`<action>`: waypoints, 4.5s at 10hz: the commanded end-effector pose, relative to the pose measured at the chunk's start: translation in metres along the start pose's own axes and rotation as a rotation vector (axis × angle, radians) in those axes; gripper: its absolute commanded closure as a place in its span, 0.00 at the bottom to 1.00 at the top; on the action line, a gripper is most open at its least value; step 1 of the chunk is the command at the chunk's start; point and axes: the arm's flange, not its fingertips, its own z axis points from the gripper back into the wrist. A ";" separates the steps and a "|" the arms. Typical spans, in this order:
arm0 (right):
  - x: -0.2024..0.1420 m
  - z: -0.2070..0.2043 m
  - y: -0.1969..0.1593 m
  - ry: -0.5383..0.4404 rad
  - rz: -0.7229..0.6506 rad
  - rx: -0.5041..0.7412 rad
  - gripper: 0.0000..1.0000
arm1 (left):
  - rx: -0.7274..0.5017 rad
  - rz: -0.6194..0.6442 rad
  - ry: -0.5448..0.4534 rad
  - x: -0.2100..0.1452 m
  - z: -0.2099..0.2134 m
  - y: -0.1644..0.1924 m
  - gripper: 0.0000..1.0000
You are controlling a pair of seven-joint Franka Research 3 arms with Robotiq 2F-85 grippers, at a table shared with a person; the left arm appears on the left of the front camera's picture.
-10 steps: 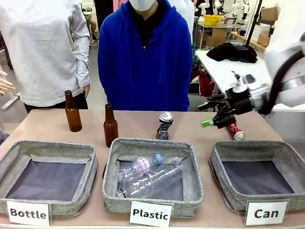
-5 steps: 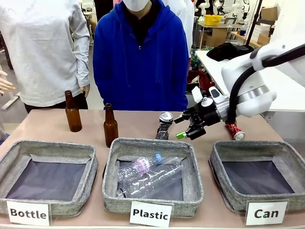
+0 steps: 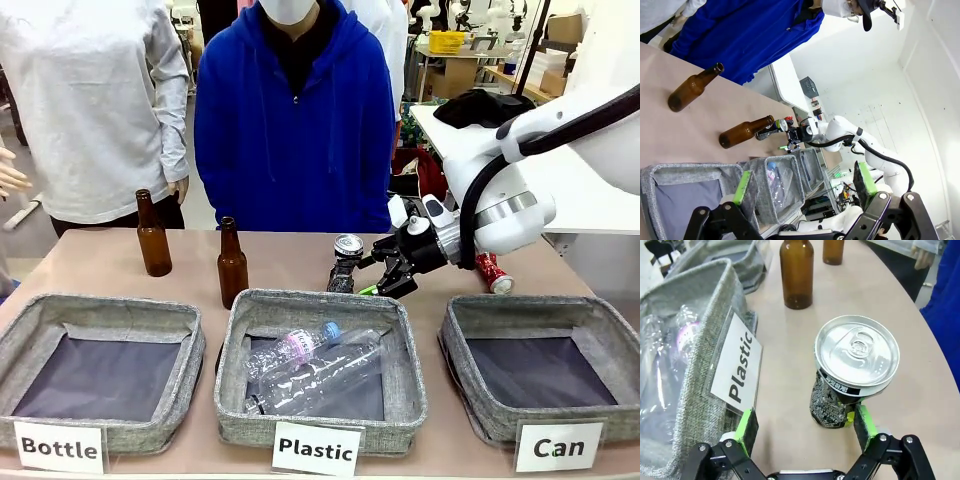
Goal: Sort the can waste into the basket.
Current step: Pick up the can waste from the table and place it in the right Fabric basket.
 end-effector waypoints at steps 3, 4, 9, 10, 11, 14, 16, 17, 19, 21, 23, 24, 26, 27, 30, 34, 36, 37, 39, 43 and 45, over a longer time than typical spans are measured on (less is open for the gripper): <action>-0.005 -0.011 -0.019 -0.145 -0.016 -0.082 0.00 | -0.013 -0.022 -0.004 0.000 0.001 -0.001 0.00; -0.007 -0.012 -0.021 -0.178 -0.017 -0.102 0.00 | -0.013 -0.022 -0.004 0.000 0.001 -0.001 0.00; -0.013 -0.017 -0.027 -0.296 -0.054 -0.030 0.00 | -0.013 -0.022 -0.004 0.000 0.001 -0.001 0.00; -0.014 -0.017 -0.027 -0.309 -0.056 -0.022 0.00 | -0.013 -0.022 -0.004 0.000 0.001 -0.001 0.00; -0.014 -0.017 -0.027 -0.313 -0.051 0.006 0.00 | -0.013 -0.022 -0.004 0.000 0.001 -0.001 0.00; -0.014 -0.015 -0.026 -0.303 -0.040 0.030 1.00 | -0.013 -0.022 -0.004 0.000 0.001 -0.001 0.00; -0.015 -0.015 -0.026 -0.310 -0.046 0.034 1.00 | -0.013 -0.022 -0.004 0.000 0.001 -0.001 0.00; -0.015 -0.015 -0.026 -0.310 -0.053 0.037 0.87 | -0.013 -0.022 -0.004 0.000 0.001 -0.001 0.00; -0.016 -0.016 -0.027 -0.309 -0.058 0.040 1.00 | -0.013 -0.022 -0.004 0.000 0.001 -0.001 0.00; -0.017 -0.016 -0.027 -0.306 -0.062 0.044 1.00 | -0.013 -0.022 -0.004 0.000 0.001 -0.001 0.00; -0.016 -0.014 -0.027 -0.304 -0.062 0.047 1.00 | -0.013 -0.022 -0.004 0.000 0.001 -0.001 0.00; -0.011 -0.003 -0.027 -0.314 -0.054 0.038 1.00 | -0.013 -0.022 -0.004 0.000 0.001 -0.001 0.00; 0.014 0.041 -0.020 -0.378 -0.003 0.034 1.00 | -0.013 -0.022 -0.004 0.000 0.001 -0.001 0.00; 0.030 0.073 -0.014 -0.405 0.021 0.039 1.00 | -0.013 -0.022 -0.004 0.000 0.001 -0.001 0.00; 0.058 0.175 0.024 -0.373 0.028 0.143 1.00 | -0.013 -0.022 -0.004 0.000 0.001 -0.001 0.00; 0.055 0.271 0.093 -0.138 -0.044 0.170 1.00 | 0.000 -0.001 -0.001 0.000 0.000 0.000 0.00; 0.043 0.293 0.113 0.016 -0.131 0.154 1.00 | 0.077 0.004 0.109 -0.017 0.066 -0.043 0.00; 0.038 0.305 0.122 0.095 -0.184 0.107 1.00 | 0.129 -0.040 0.121 -0.028 0.106 -0.063 0.00; 0.030 0.319 0.130 0.298 -0.298 -0.027 1.00 | 0.199 -0.098 0.104 -0.048 0.154 -0.081 0.00; 0.020 0.308 0.135 0.624 -0.292 0.019 1.00 | 0.250 -0.088 0.123 -0.065 0.158 -0.071 0.00; 0.016 0.304 0.140 0.640 -0.280 0.039 1.00 | 0.245 -0.081 0.122 -0.068 0.153 -0.069 0.00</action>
